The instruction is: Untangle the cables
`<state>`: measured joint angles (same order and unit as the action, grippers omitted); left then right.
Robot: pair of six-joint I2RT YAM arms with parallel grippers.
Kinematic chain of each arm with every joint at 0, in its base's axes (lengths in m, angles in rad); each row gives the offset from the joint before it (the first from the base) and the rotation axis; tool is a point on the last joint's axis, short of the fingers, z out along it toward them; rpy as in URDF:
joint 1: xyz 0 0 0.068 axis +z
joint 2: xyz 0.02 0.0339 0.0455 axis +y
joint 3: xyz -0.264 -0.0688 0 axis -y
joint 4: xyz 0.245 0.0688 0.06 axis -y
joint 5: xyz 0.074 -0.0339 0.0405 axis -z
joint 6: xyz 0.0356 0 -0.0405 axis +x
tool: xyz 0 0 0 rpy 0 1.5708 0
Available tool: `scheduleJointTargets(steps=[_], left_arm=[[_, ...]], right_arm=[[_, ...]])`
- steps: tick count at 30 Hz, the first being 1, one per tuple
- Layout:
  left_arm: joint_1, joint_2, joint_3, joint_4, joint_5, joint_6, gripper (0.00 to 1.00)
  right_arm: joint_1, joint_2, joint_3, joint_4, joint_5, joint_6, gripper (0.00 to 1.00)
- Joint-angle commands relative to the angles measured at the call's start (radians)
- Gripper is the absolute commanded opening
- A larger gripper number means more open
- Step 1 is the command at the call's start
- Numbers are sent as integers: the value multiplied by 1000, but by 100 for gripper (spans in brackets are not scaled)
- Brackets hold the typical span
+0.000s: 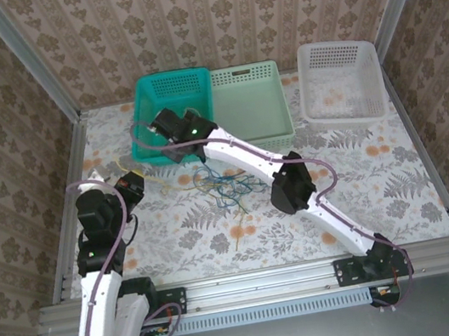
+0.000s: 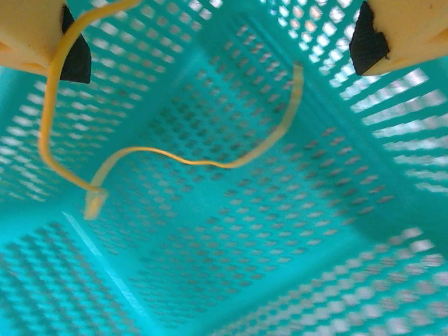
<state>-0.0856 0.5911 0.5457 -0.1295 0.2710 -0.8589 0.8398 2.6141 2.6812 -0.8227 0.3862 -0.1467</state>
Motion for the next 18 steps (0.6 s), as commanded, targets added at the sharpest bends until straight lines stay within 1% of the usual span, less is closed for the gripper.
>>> scheduleJointTargets(steps=[1, 6, 12, 13, 16, 18], left_arm=[[-8, -27, 30, -9, -10, 24, 0], [-8, -29, 5, 5, -6, 18, 0], [-12, -29, -2, 25, -9, 19, 0], [-11, -31, 2, 25, -9, 25, 0], [-16, -30, 32, 11, -10, 61, 0], [-18, -26, 57, -9, -17, 98, 0]], right_arm=[[-30, 15, -13, -30, -244, 104, 100], [-74, -64, -112, 14, -380, 238, 100], [-100, -116, -116, 40, -447, 329, 100], [-112, -120, -115, 40, -475, 360, 100], [-163, -137, -132, 67, -613, 472, 100], [-181, -163, -165, 113, -682, 509, 100]])
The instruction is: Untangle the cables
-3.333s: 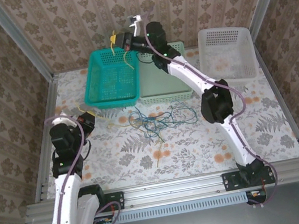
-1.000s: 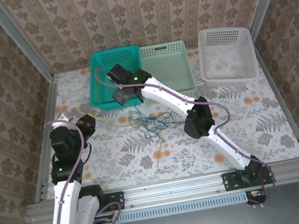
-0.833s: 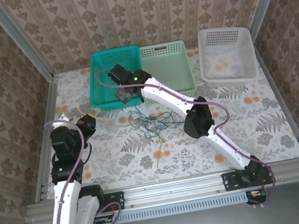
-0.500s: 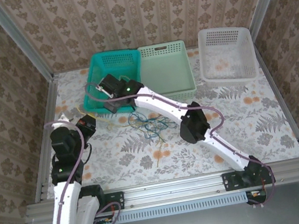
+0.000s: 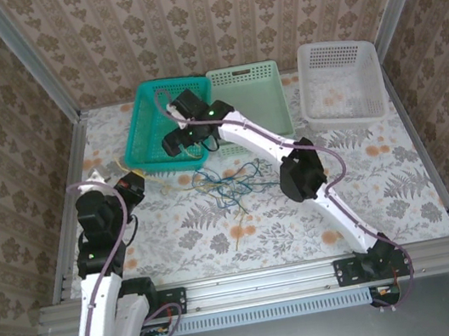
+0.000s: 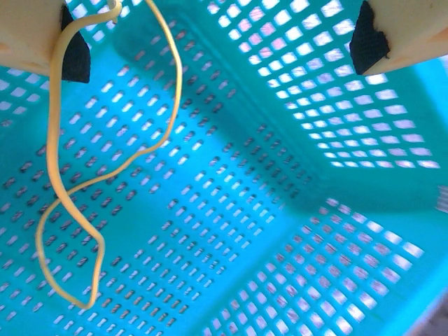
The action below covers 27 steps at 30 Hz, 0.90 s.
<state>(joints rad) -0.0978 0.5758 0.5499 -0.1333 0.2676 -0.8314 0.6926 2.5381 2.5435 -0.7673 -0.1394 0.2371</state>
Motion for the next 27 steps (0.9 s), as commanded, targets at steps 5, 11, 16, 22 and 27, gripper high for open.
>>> scheduleJointTargets(steps=[5, 11, 16, 22, 27], left_arm=[[-14, 40, 84, -31, -6, 117, 0], [-50, 72, 115, -57, -45, 154, 3], [-77, 116, 157, -127, -65, 194, 44], [-115, 192, 208, -256, -130, 269, 71], [-152, 245, 282, -384, -291, 373, 74]], right_arm=[[-34, -120, -31, 93, -187, 137, 100], [-36, -125, -28, 12, -170, 108, 100], [-36, -134, -38, 9, -195, 111, 100], [-45, -143, -51, 66, -256, 179, 100], [-64, -154, -60, 100, -268, 232, 100]])
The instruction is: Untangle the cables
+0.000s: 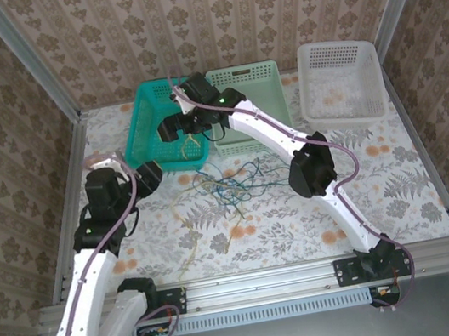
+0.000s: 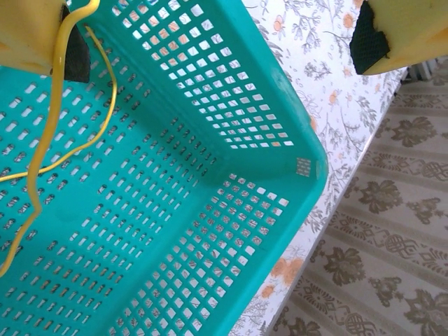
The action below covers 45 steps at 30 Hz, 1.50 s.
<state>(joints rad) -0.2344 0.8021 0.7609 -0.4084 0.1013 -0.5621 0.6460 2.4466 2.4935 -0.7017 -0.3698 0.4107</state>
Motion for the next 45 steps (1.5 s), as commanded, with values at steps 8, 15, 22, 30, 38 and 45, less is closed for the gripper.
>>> scheduleJointTargets(steps=[8, 15, 22, 30, 38, 45], left_arm=[[-36, 197, 136, 105, 98, 259, 61], [-58, 436, 184, 327, 231, 252, 52], [-77, 594, 231, 462, 256, 219, 51], [-95, 690, 254, 537, 223, 214, 51], [-114, 752, 267, 559, 210, 223, 48], [-145, 665, 189, 600, 128, 238, 45]], right_arm=[[-32, -63, -14, 118, -118, 185, 100], [-41, -79, -43, 206, -182, 305, 100], [-45, -90, -72, 257, -175, 355, 100], [-54, -120, -154, 371, -184, 444, 100], [-65, -136, -186, 461, -200, 525, 100], [-73, -141, -184, 449, -191, 514, 100]])
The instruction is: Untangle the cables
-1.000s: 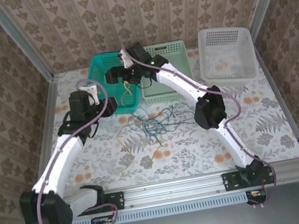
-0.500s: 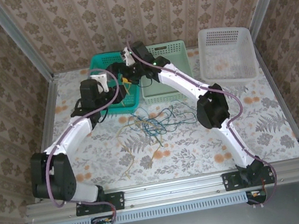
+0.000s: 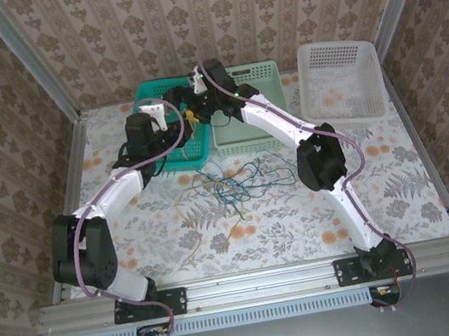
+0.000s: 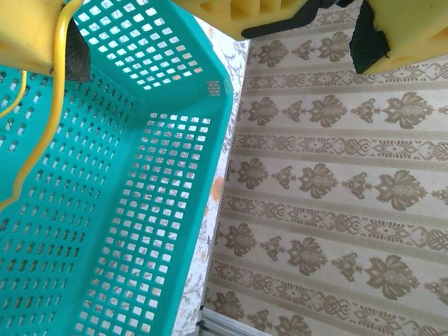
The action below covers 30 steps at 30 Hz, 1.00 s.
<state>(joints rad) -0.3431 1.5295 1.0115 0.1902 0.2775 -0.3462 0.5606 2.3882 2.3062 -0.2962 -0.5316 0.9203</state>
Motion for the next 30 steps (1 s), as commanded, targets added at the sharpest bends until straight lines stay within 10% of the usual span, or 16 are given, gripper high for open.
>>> scheduleJointTargets(steps=[1, 11, 30], left_arm=[[-37, -97, -84, 14, -66, 22, 45], [-61, -324, -164, -24, -184, 70, 49], [-63, -78, -269, 447, -162, -89, 48]], right_arm=[[12, -83, 4, 24, -23, -18, 100], [12, -55, 3, -25, 2, -66, 100], [13, -56, 14, 123, -51, 85, 97]])
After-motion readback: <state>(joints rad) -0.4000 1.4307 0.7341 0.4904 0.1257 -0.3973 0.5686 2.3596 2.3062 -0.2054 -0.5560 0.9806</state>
